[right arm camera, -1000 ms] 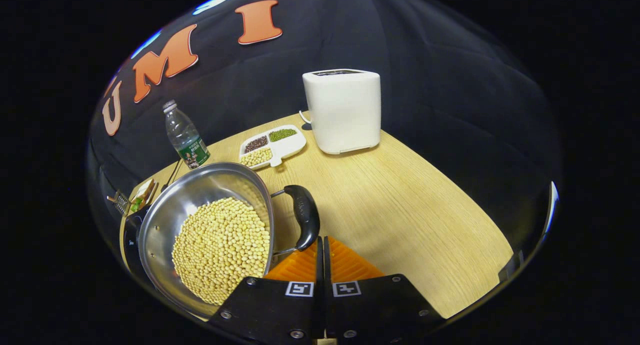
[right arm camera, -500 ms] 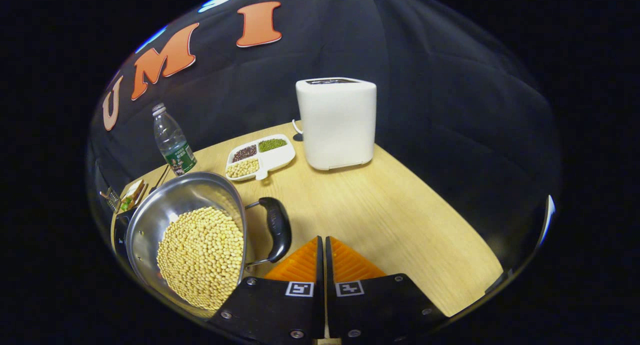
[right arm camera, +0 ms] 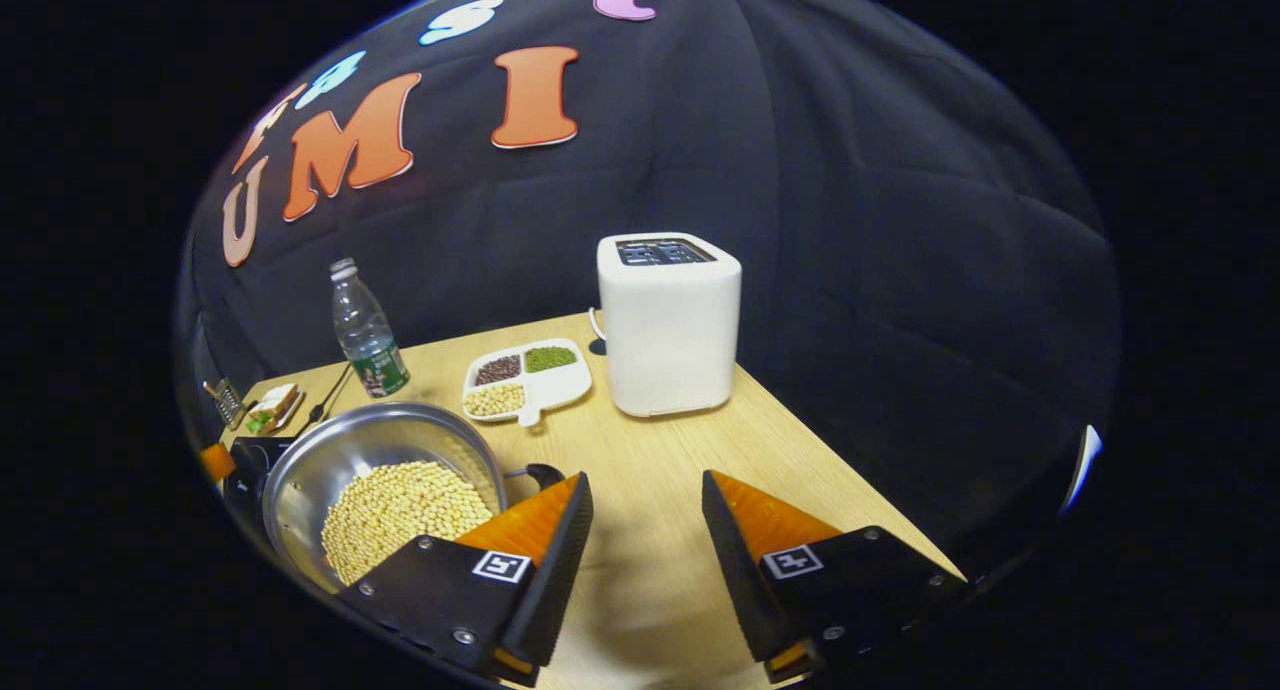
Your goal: First push the handle of the pot to place it horizontally, then grasp the pot with both hands and set it on the induction cooktop.
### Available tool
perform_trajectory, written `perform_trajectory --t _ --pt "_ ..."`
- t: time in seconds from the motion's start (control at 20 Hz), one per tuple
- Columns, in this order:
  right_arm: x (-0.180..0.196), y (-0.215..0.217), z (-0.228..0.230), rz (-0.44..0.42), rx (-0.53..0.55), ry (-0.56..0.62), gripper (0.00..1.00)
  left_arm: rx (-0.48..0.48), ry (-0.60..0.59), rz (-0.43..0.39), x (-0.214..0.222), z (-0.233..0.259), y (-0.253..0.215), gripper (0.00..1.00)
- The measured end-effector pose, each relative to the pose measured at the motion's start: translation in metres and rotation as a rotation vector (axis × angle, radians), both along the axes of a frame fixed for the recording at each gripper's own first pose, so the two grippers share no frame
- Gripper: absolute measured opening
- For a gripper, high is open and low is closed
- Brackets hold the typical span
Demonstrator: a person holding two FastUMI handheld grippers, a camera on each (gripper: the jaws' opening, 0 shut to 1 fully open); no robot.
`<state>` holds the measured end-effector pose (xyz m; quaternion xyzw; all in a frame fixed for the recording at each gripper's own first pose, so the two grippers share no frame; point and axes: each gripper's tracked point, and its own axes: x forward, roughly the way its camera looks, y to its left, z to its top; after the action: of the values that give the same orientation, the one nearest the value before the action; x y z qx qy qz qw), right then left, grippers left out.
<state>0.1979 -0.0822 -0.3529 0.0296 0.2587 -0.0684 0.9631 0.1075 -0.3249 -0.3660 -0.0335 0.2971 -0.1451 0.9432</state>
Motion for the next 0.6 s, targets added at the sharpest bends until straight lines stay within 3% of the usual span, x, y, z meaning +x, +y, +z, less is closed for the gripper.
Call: perform_trajectory --t 0.05,0.15,0.35,0.6 --pt "0.002 0.009 0.004 0.028 0.007 -0.014 0.76 -0.001 0.014 -0.003 -0.001 -0.006 -0.004 0.99" --pt "0.005 0.027 0.005 0.083 0.026 -0.018 0.81 0.001 0.032 -0.004 0.003 -0.014 -0.007 0.99" --pt "0.009 0.044 -0.014 0.130 0.040 0.042 0.89 0.020 0.069 -0.001 0.006 -0.030 -0.011 0.99" --pt "0.015 0.045 -0.034 0.137 0.048 0.096 0.91 0.023 0.118 -0.006 0.004 -0.046 -0.013 0.99"
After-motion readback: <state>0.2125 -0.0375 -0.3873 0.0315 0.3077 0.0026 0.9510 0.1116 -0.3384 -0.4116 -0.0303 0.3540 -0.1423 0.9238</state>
